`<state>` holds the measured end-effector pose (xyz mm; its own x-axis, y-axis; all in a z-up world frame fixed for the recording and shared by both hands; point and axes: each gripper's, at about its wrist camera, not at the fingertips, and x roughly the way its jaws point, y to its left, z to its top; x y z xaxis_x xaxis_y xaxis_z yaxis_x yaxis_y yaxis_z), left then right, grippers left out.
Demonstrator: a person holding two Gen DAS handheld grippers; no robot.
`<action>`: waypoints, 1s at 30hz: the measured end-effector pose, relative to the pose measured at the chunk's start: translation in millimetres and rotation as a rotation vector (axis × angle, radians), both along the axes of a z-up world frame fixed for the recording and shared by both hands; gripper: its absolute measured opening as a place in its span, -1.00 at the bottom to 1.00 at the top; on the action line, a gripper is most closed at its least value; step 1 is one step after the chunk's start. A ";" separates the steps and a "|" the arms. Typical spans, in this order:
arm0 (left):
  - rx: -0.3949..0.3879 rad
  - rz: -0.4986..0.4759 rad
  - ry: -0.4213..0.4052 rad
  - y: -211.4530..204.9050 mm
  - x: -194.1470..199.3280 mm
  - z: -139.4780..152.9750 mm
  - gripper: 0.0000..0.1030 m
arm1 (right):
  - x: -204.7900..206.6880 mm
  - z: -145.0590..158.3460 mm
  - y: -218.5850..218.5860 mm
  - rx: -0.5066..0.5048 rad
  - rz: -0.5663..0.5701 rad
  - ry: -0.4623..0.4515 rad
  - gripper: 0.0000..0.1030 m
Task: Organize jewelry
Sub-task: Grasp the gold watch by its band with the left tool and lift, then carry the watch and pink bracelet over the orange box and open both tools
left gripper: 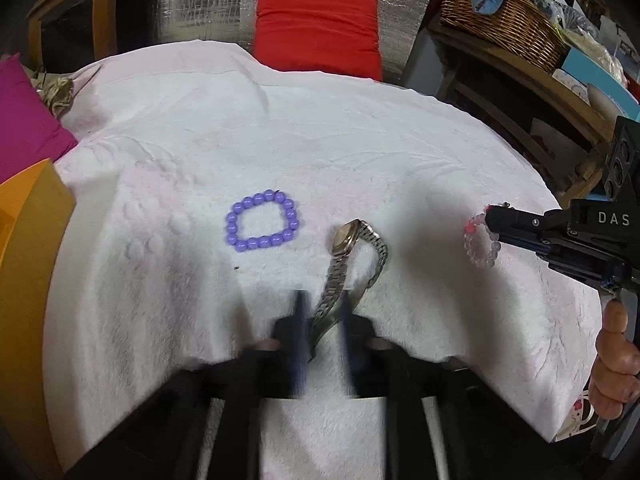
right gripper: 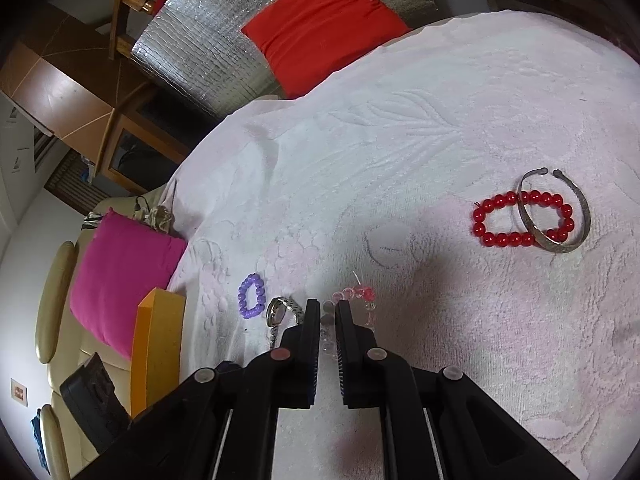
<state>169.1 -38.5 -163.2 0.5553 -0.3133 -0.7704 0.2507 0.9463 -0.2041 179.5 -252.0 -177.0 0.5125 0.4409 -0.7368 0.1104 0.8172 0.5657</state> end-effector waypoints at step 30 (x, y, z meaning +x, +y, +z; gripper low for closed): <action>-0.183 -0.005 -0.101 24.1 -26.3 42.0 -0.89 | -9.2 26.0 45.5 0.033 0.087 -0.125 -0.82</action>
<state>142.8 -14.4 -121.2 0.6251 -0.4457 -0.6408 0.2829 0.8945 -0.3461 170.4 -206.4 -151.0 0.5579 0.5104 -0.6543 -0.0332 0.8016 0.5970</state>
